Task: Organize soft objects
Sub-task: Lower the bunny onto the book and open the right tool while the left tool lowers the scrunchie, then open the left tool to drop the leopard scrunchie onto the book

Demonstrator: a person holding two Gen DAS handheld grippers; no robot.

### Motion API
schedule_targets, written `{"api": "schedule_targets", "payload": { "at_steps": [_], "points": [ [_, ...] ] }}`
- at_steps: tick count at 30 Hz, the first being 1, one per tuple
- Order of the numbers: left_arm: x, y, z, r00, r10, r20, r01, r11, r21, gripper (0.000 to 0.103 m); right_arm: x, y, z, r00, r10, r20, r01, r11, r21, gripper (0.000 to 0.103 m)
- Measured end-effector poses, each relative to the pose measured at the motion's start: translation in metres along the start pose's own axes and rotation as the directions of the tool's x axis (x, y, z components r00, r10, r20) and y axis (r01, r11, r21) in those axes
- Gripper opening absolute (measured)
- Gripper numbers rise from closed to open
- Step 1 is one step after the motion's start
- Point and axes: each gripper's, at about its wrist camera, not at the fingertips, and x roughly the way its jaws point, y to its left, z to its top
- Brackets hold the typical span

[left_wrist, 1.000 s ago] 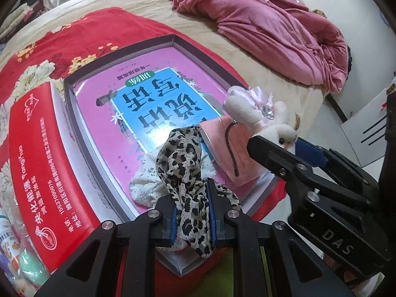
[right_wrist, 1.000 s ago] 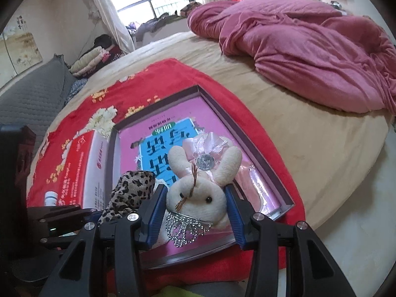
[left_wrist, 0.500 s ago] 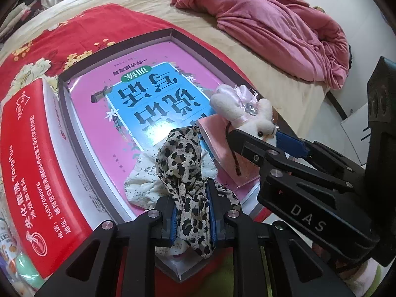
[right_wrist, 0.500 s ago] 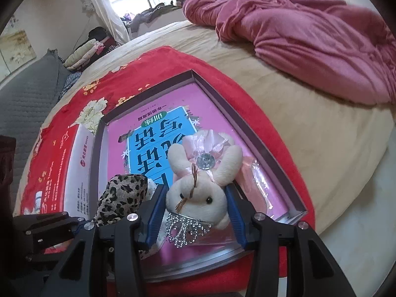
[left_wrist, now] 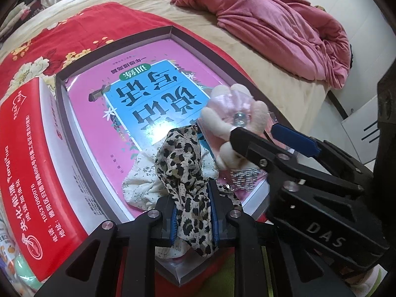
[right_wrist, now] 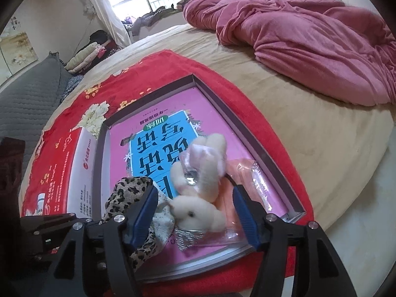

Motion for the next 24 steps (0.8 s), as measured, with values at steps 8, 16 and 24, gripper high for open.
{"api": "schedule_targets", "payload": {
  "at_steps": [8,16,24],
  "points": [
    [0.002,0.000,0.001,1.000,-0.001,-0.001,0.001,1.000,-0.007,0.022,-0.016,-0.006,0.002,0.999,-0.025,0.043,0.024,0.999,0.023,0.063],
    [0.000,-0.003,0.001,1.000,-0.001,0.004,0.001,1.000,-0.002,0.029,-0.027,-0.012,0.003,0.997,-0.051,0.060,0.049,0.998,0.041,0.069],
    [-0.011,-0.003,0.006,0.999,-0.005,0.038,0.005,1.000,0.013,0.045,-0.033,-0.016,0.005,0.995,-0.064,0.074,0.059,0.996,0.065,0.069]
  ]
}}
